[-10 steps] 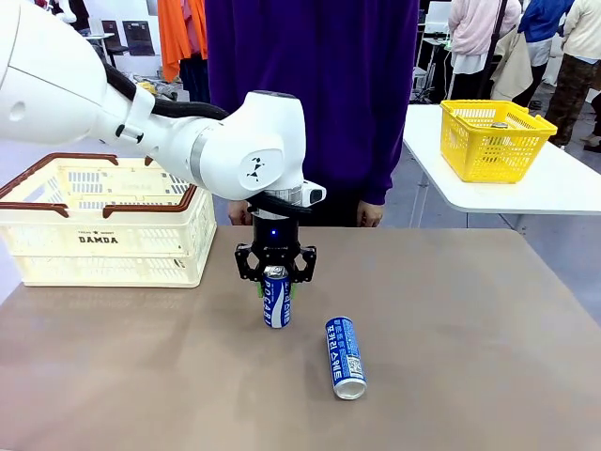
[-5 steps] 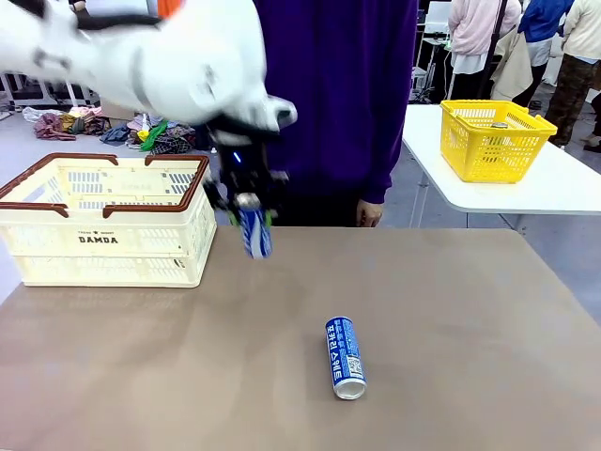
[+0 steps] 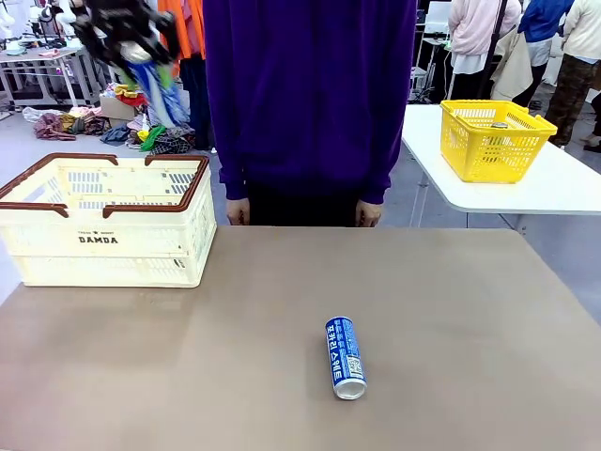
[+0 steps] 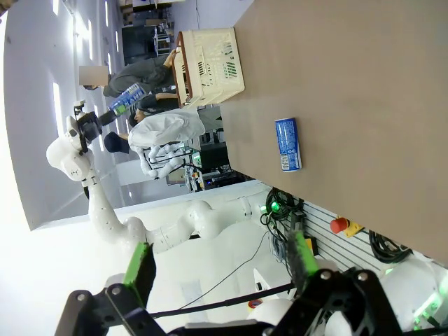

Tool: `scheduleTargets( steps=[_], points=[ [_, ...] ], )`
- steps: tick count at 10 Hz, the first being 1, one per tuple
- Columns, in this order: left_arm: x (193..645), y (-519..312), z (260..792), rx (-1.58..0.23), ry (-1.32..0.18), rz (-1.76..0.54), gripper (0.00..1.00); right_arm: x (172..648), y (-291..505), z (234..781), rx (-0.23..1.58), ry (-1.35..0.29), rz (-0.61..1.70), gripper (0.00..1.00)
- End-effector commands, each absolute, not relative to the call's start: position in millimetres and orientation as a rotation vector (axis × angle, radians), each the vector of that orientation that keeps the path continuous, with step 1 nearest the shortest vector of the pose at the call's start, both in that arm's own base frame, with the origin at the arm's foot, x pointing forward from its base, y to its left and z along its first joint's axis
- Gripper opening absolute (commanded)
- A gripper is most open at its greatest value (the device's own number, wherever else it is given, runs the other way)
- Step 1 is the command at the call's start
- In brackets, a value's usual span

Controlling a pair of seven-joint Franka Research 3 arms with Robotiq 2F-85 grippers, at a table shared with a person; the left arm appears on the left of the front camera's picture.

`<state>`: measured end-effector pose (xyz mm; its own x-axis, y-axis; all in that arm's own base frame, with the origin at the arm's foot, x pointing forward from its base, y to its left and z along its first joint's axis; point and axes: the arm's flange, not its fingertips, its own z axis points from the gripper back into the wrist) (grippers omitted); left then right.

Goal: Place the drinks into the Shopping basket.
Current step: Pick up one drink and place it into the Shopping basket.

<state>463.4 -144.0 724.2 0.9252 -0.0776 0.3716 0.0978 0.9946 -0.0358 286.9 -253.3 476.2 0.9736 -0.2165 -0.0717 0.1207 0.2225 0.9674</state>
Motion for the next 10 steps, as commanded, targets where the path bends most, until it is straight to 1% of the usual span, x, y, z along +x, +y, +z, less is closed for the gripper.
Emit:
scheduleTargets(
  steps=[1,2,5,9,10],
  points=[
    [505,-112,701,0.051,-0.393,0.155,0.0,285,-253,480,1.316,-0.062,-0.24,1.0],
    [520,-88,684,0.069,-0.354,0.25,0.0,285,-253,480,1.316,-0.062,-0.24,1.0],
    [558,-40,627,-0.02,-0.271,0.349,0.0,285,-253,480,1.316,-0.062,-0.24,1.0],
    [605,-19,525,-0.063,-0.12,0.375,0.0,285,-253,480,1.316,-0.062,-0.24,1.0],
    [610,-18,513,-0.065,-0.099,0.373,0.0,285,-253,480,1.316,-0.062,-0.24,1.0]
  ],
)
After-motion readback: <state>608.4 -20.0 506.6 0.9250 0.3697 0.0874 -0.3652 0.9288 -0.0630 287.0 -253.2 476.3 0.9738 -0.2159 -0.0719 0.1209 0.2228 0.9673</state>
